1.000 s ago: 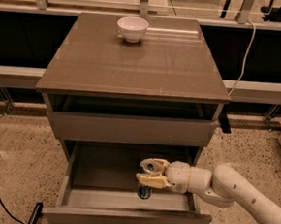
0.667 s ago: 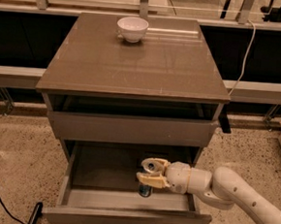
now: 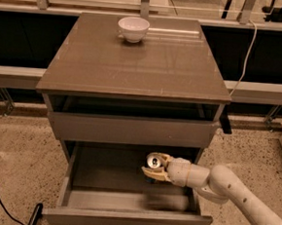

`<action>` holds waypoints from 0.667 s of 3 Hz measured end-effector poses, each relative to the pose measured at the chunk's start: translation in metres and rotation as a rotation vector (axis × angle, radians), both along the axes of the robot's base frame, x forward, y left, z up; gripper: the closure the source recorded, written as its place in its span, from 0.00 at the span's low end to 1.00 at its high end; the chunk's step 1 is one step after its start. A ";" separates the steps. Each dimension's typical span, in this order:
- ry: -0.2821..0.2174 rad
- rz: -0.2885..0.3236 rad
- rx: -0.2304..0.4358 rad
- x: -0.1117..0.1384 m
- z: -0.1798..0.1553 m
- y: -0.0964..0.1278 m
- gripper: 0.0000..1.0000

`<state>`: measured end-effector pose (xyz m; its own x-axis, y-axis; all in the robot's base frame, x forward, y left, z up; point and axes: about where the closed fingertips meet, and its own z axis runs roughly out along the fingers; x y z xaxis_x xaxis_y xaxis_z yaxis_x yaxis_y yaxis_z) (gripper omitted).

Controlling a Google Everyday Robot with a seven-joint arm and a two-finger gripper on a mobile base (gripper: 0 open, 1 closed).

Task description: Place redbull can into middle drawer

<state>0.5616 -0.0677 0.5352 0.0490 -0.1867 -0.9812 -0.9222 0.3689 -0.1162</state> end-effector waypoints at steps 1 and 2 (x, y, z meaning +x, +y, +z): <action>-0.015 0.080 -0.004 0.020 -0.017 -0.007 1.00; 0.021 0.188 -0.007 0.030 -0.041 -0.005 1.00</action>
Offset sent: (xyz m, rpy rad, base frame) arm 0.0386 -0.0099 -0.0619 -0.0139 0.0628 0.2825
